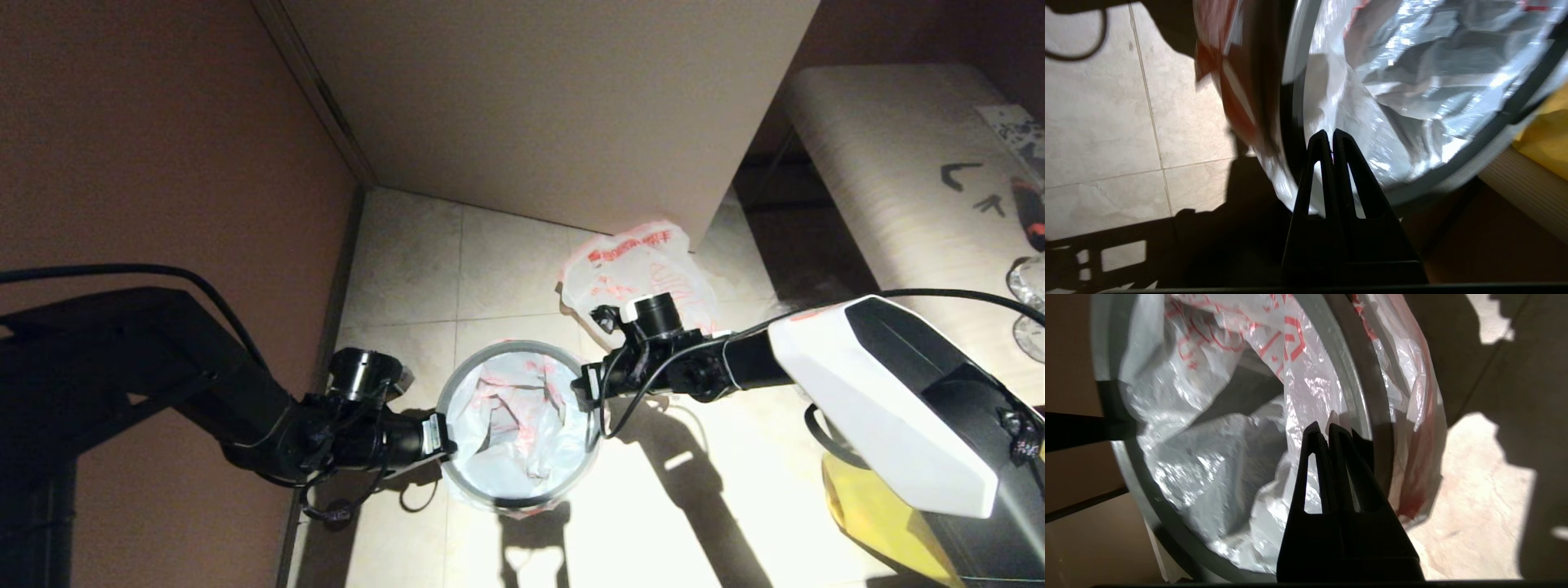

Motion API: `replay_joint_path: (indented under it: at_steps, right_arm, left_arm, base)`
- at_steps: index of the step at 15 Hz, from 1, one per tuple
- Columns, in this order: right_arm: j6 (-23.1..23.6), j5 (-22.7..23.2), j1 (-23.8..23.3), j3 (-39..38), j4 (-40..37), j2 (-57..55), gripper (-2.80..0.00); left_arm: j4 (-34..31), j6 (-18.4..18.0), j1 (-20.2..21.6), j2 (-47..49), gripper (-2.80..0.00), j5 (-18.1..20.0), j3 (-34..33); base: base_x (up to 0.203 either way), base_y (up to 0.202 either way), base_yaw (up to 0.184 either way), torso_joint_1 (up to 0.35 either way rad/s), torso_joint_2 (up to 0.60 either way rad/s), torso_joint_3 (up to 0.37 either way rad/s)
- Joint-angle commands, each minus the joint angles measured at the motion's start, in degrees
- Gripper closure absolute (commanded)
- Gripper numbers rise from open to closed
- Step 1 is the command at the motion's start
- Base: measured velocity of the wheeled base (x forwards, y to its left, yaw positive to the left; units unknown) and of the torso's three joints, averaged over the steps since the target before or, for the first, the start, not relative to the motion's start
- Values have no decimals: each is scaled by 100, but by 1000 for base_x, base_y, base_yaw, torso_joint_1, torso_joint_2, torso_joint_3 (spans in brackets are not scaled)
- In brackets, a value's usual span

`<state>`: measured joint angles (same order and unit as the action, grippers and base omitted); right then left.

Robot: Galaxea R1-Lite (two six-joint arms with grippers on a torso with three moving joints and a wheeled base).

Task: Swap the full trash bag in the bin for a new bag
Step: Place the trash can ring on the trash can

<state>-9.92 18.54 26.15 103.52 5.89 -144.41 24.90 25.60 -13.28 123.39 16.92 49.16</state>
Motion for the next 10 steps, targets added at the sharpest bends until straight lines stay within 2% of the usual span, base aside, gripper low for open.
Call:
replay_joint_path:
  at_steps: [1,3,6,10]
  right_arm:
    - [-1,-17,-31,115,0,-201,0]
    - [-1,-19,-6,132,43,-192,0]
    - [7,-26,-4,128,75,-144,0]
    - [6,-119,110,-248,42,620,0]
  left_arm:
    - [119,15,32,500,0,-76,75]
    - [384,15,0,669,0,-330,102]
    - [400,15,0,581,0,-330,85]
    - [333,58,-177,-254,0,-363,36]
  base:
    - [0,0,0,0,0,0]
    - [0,0,0,0,0,0]
    - [0,0,0,0,0,0]
    - [0,0,0,0,0,0]
